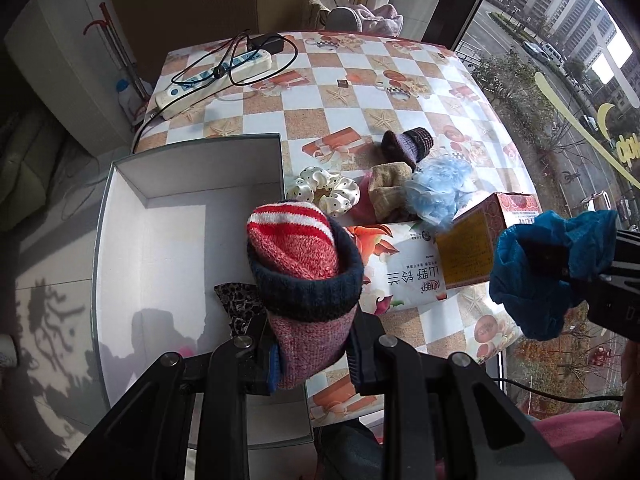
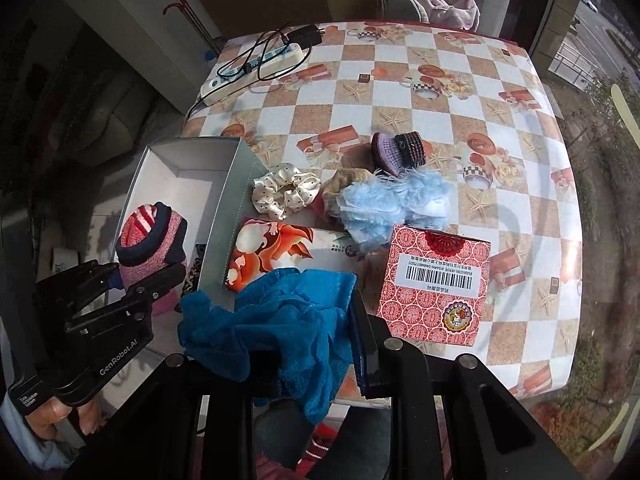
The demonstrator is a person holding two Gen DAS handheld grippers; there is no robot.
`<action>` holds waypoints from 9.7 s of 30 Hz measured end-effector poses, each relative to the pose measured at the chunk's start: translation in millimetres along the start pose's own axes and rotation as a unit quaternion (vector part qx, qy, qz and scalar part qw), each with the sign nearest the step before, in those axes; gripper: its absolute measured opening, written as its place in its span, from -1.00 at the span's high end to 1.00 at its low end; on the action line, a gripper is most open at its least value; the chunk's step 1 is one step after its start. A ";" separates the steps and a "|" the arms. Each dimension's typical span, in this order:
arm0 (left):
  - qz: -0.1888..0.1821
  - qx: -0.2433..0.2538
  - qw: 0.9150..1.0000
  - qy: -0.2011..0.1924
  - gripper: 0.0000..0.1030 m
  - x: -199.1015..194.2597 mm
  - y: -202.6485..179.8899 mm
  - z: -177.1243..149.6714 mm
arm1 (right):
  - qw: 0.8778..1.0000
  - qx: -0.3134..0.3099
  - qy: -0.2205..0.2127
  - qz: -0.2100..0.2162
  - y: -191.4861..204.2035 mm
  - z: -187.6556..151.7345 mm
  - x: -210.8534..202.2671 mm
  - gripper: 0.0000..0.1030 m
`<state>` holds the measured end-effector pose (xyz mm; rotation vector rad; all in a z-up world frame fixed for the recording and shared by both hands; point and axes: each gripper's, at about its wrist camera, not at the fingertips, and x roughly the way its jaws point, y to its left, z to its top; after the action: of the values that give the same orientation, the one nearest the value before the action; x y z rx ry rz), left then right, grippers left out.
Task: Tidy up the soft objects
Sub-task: 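Lift the knit hat and blue cloth and carry both over the white box, then lower the knit hat and blue cloth into the white box and release, then move the left tool to the purple crochet hat while the right tool reaches the fluffy blue cloth, then grasp the purple crochet hat with the left tool while the right tool grasps the fluffy blue cloth, then lift the purple hat and fluffy blue cloth and carry both toward the white box, then lower the purple hat and fluffy cloth into the white box and open both tools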
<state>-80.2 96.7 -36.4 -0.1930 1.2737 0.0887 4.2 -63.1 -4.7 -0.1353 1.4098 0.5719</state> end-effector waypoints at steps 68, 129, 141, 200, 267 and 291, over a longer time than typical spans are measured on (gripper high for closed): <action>0.056 -0.194 0.979 0.010 0.45 5.2 141.3 -5.6 | 0.977 -0.198 0.067 0.026 165.8 76.9 79.6 0.49; 0.000 -0.079 0.997 0.021 -1.00 20.3 9.0 71.8 | 0.926 0.227 0.295 0.068 -131.6 122.7 165.3 -0.99; 0.003 -0.008 0.998 0.066 -1.00 66.6 -47.6 138.4 | 0.918 0.231 0.292 0.134 -161.1 109.9 162.6 0.32; 0.043 0.108 0.977 0.181 -0.10 248.8 -171.2 205.2 | 0.949 0.255 0.182 -0.040 -262.4 50.4 159.4 0.38; -0.138 0.397 0.906 0.052 -0.13 10.1 -243.3 -5.6 | 0.950 0.286 0.071 -0.100 -181.1 -121.0 26.4 0.38; -0.082 0.194 0.977 0.008 -0.13 -1.7 -91.7 -4.0 | 0.989 0.078 0.095 -0.081 -67.9 -75.9 46.0 0.38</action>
<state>-68.6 6.1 -27.2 0.0394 1.2616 -0.3033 -30.3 -139.6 -78.6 -0.1803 1.6063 0.3189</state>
